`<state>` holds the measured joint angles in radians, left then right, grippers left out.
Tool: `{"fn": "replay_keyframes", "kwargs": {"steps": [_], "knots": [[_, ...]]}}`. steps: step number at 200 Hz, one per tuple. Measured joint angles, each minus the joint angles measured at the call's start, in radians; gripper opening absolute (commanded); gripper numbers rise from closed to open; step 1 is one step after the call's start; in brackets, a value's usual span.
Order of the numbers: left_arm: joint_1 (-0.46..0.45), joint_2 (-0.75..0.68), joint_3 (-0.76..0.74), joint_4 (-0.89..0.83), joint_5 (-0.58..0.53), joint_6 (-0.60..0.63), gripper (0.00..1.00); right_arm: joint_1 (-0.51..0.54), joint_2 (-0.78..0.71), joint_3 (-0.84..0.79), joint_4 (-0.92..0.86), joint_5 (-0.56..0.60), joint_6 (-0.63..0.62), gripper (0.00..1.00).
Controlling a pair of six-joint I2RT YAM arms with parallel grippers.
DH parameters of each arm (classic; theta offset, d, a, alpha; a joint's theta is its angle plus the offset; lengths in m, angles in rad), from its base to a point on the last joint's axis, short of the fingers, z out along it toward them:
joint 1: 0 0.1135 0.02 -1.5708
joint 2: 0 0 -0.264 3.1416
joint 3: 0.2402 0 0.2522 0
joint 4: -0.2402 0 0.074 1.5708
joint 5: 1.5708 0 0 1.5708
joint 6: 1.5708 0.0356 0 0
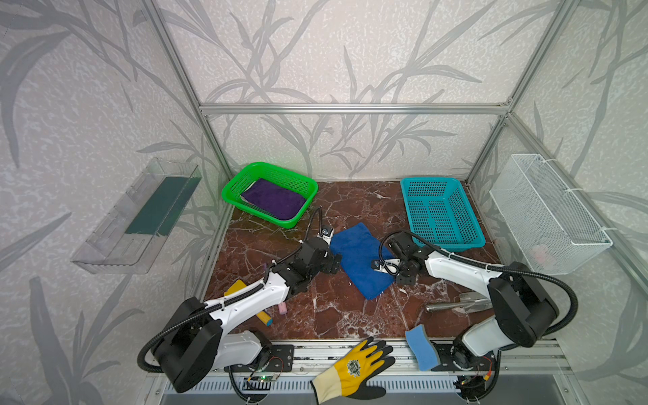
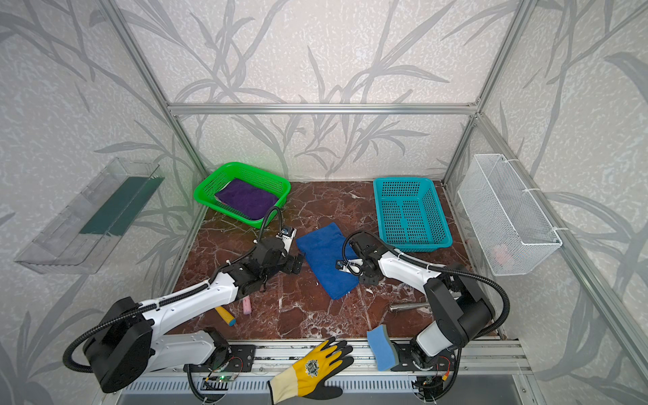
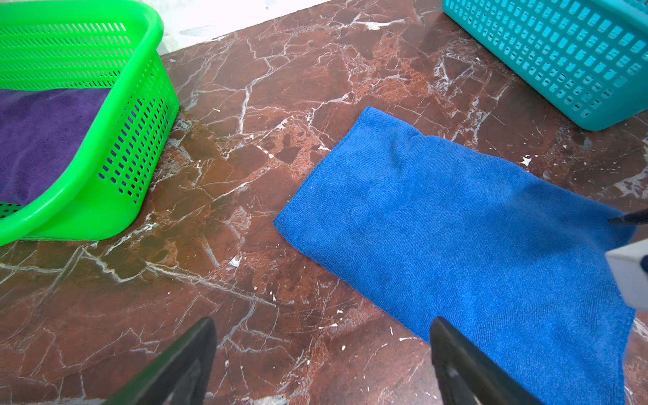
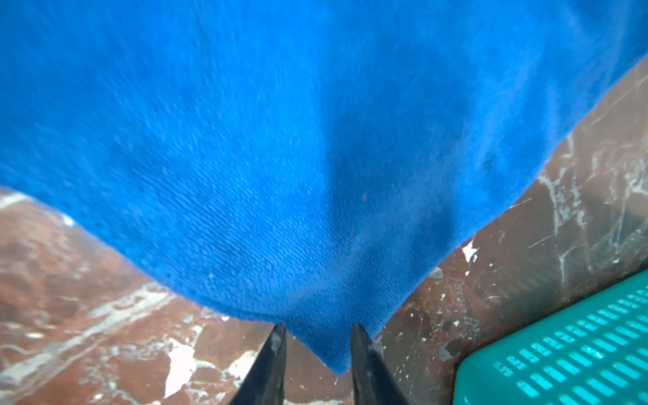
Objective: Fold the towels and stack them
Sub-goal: 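Grasp the blue towel's corners with both grippers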
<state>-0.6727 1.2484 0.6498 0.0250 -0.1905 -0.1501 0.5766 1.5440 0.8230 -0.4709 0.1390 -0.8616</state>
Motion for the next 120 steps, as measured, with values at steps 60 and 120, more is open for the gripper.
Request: {"fn": "replay_keyframes", "kwargs": {"steps": [60,120], "knots": [[0.007,0.0,0.0,0.006,0.002,0.001,0.95,-0.029,-0.002,-0.051,0.086,0.022,-0.084,0.33],[0.011,0.0,0.0,0.006,0.01,0.0,0.95,-0.034,-0.002,-0.056,0.131,0.017,-0.105,0.33]]}}
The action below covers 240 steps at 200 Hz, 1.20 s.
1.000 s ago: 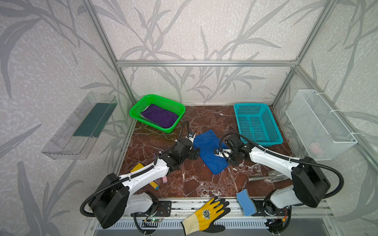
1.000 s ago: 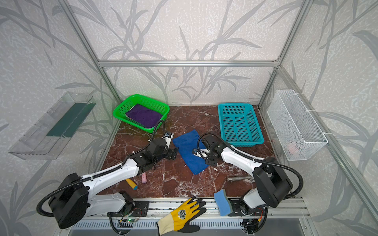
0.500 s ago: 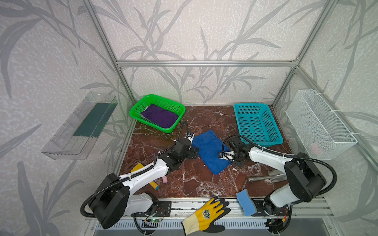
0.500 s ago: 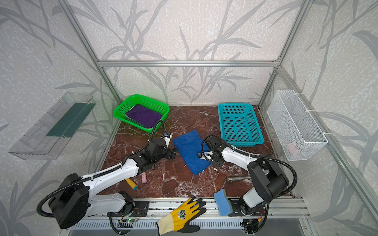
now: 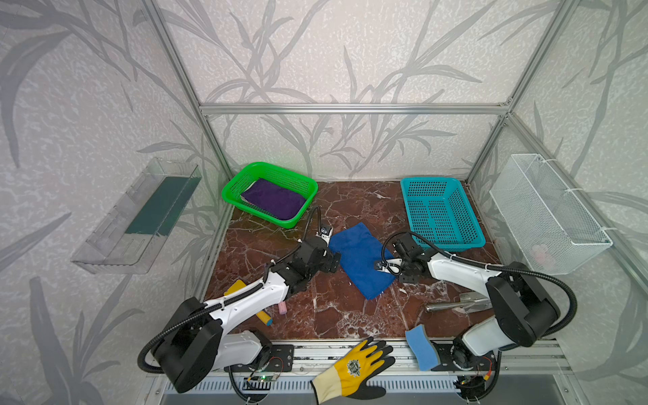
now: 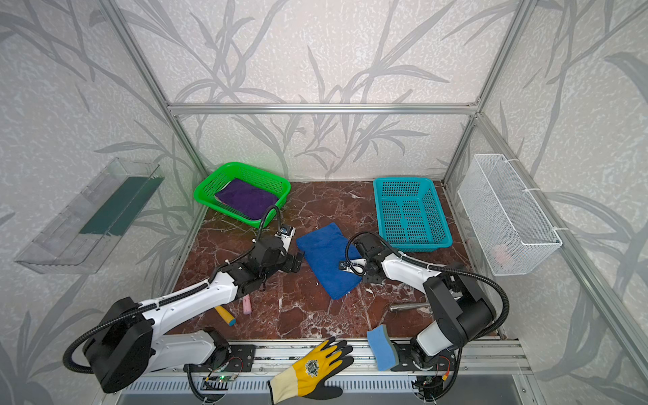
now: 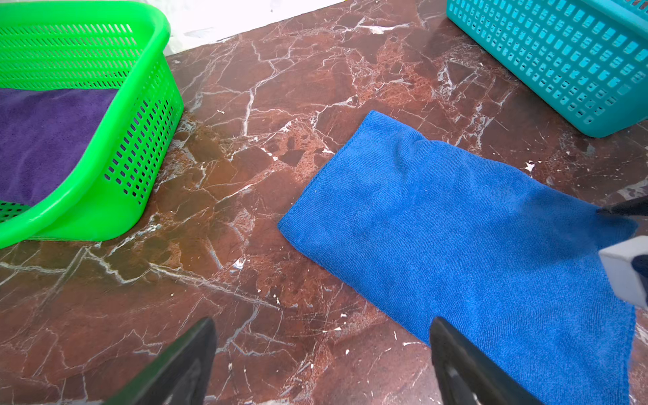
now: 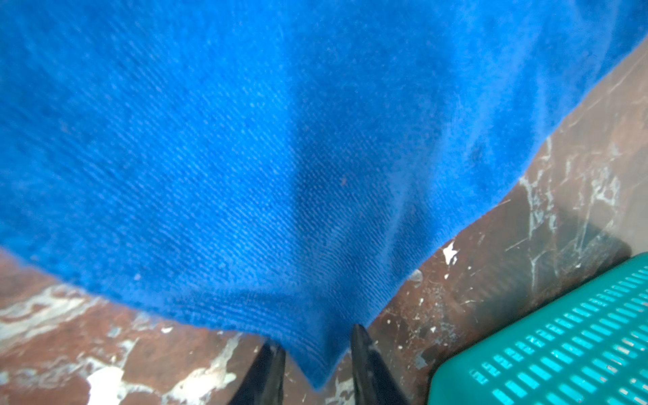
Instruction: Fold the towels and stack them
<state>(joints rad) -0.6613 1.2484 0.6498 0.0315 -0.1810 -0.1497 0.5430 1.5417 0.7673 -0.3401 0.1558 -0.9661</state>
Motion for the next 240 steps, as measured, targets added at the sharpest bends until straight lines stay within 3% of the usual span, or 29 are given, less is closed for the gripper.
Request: {"fn": "replay_keyframes", "kwargs": {"steps": [50,93,147,207,240], "knots": [[0.0,0.003,0.0,0.001,0.004,0.0,0.95,-0.002,0.0,0.002,-0.012,-0.032,-0.001,0.29],[0.0,0.021,0.0,0.0,0.013,0.0,0.95,-0.002,-0.012,0.031,-0.046,-0.079,0.014,0.0],[0.001,0.025,0.0,0.006,0.046,0.017,0.95,-0.002,-0.034,0.163,-0.1,-0.166,0.106,0.0],[-0.003,0.035,-0.004,0.118,0.256,0.048,0.95,-0.001,-0.002,0.422,-0.183,-0.249,0.388,0.0],[-0.032,0.07,-0.026,0.226,0.309,0.024,0.95,-0.001,0.06,0.497,-0.217,-0.283,0.538,0.0]]}}
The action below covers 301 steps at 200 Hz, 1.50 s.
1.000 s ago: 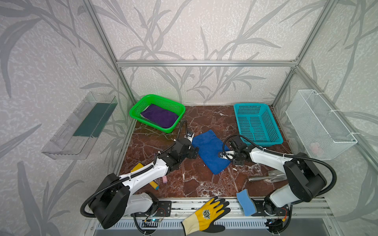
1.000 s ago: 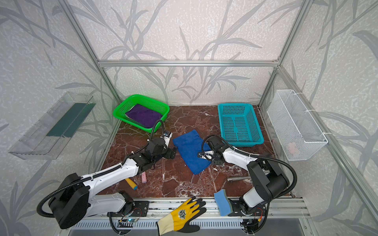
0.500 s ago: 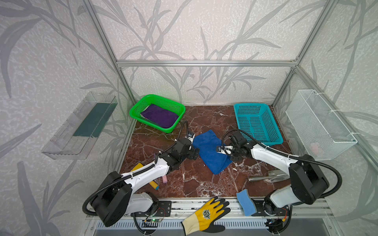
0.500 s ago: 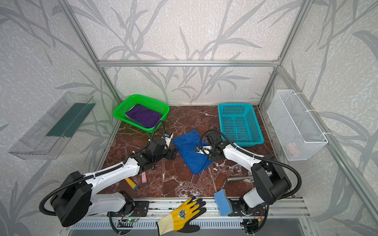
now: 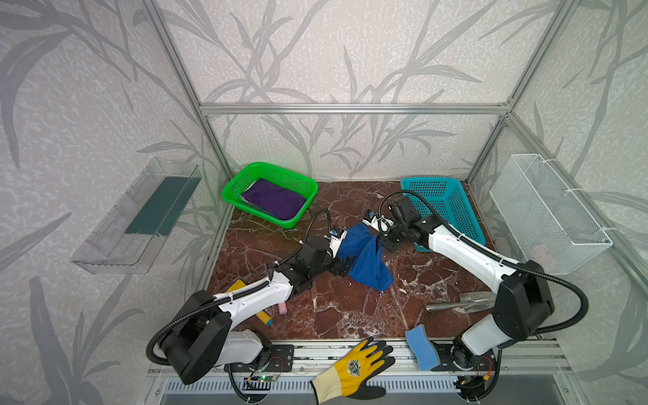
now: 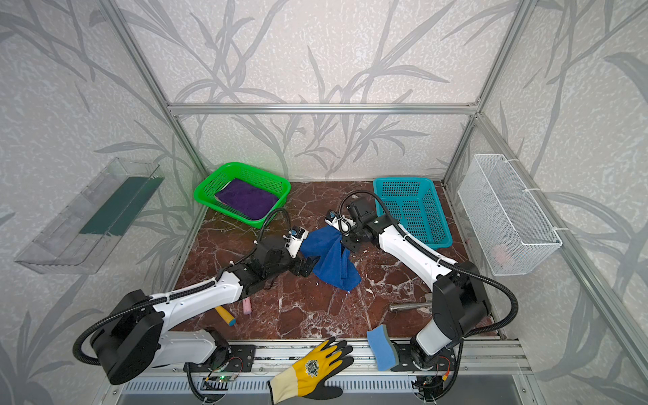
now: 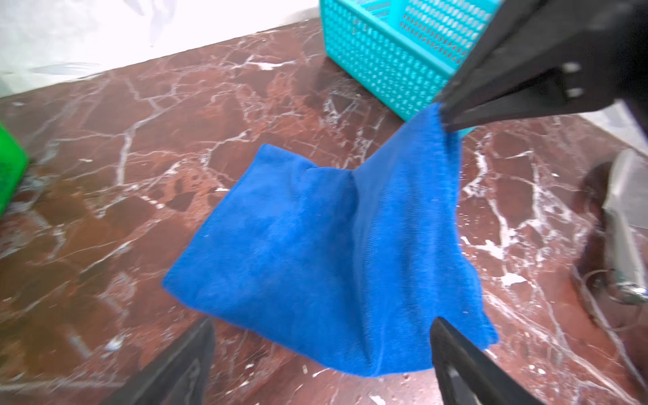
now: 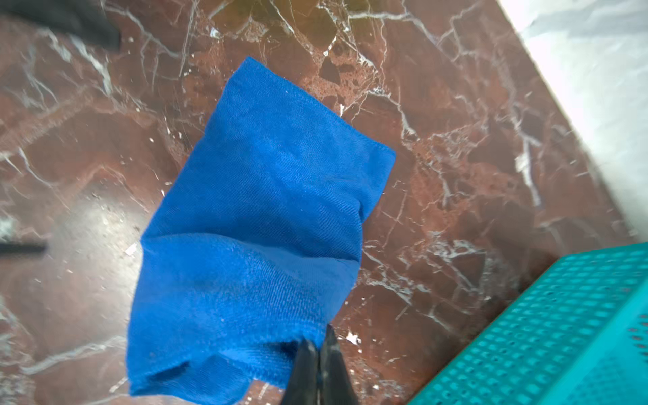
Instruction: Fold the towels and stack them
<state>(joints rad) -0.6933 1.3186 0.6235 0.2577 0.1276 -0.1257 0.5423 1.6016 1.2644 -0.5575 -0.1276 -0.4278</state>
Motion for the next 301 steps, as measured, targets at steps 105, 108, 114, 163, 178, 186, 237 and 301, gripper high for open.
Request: {"fn": "replay_keyframes", "kwargs": {"steps": [105,108,114,163,178,186,237,301], "knots": [[-0.118,0.225,0.084,0.187,-0.029,-0.081,0.9,0.007,0.049,0.055,-0.047,-0.072,0.206,0.0],[-0.12,0.231,0.086,0.193,-0.031,-0.082,0.89,0.007,0.049,0.055,-0.046,-0.073,0.209,0.0],[-0.124,0.241,0.091,0.201,-0.034,-0.088,0.87,0.007,0.048,0.055,-0.046,-0.075,0.214,0.0],[-0.139,0.337,0.114,0.232,-0.095,-0.125,0.61,0.007,0.026,0.055,-0.04,-0.076,0.238,0.0],[-0.14,0.344,0.114,0.233,-0.108,-0.137,0.52,0.007,0.006,0.052,-0.032,-0.074,0.243,0.0],[-0.141,0.344,0.114,0.237,-0.113,-0.138,0.46,0.008,-0.004,0.05,-0.029,-0.072,0.245,0.0],[-0.143,0.341,0.124,0.223,-0.157,-0.125,0.0,0.009,-0.079,0.024,0.004,-0.039,0.253,0.0],[-0.094,0.135,0.268,-0.056,-0.298,-0.029,0.0,0.016,-0.118,0.012,0.02,0.193,0.214,0.0]]}}
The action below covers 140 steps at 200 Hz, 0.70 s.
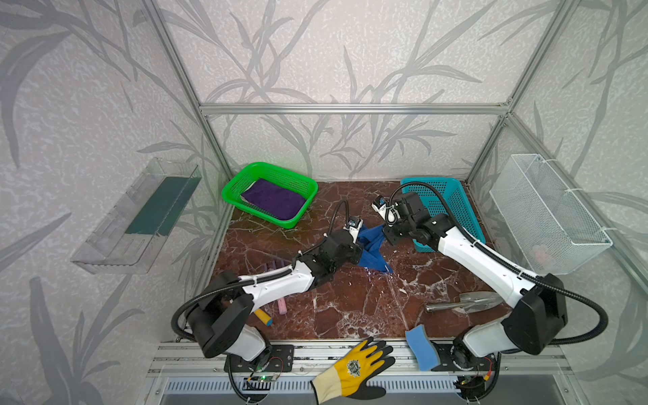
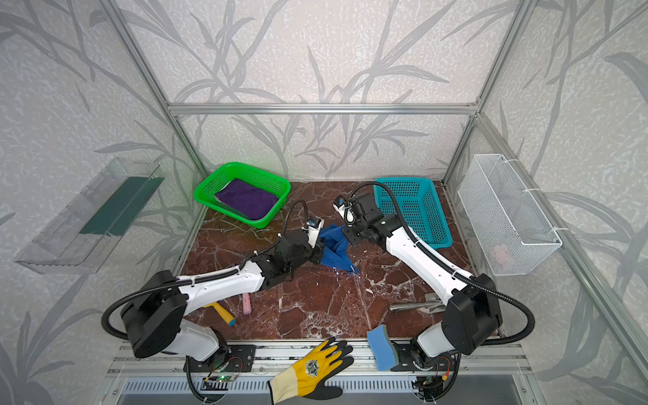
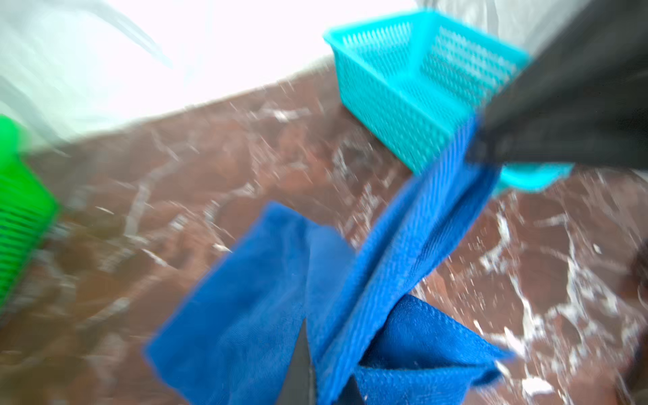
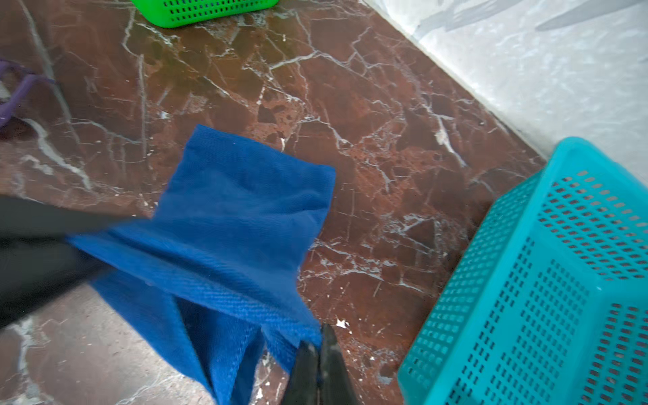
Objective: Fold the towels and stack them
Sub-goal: 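Raise the blue towel with both grippers, holding it hanging between them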
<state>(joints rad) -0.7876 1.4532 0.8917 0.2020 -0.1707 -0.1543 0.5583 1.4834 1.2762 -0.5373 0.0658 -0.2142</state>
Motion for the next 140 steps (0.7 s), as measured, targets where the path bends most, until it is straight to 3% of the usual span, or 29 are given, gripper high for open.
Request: {"fn": "replay_keyframes", "kwargs": {"steps": [42,77,140], "knots": [[0.06,-0.114,0.232,-0.244,-0.007,0.145,0.0,0.034,-0.068,0.053,0.118,0.012,-0.042,0.0],[0.069,-0.134,0.398,-0.433,0.055,0.261,0.0,0.034,-0.169,0.091,0.159,-0.007,-0.075,0.0],[0.069,-0.194,0.414,-0.585,0.143,0.309,0.0,0.034,-0.209,0.103,0.087,-0.098,-0.153,0.0]]}}
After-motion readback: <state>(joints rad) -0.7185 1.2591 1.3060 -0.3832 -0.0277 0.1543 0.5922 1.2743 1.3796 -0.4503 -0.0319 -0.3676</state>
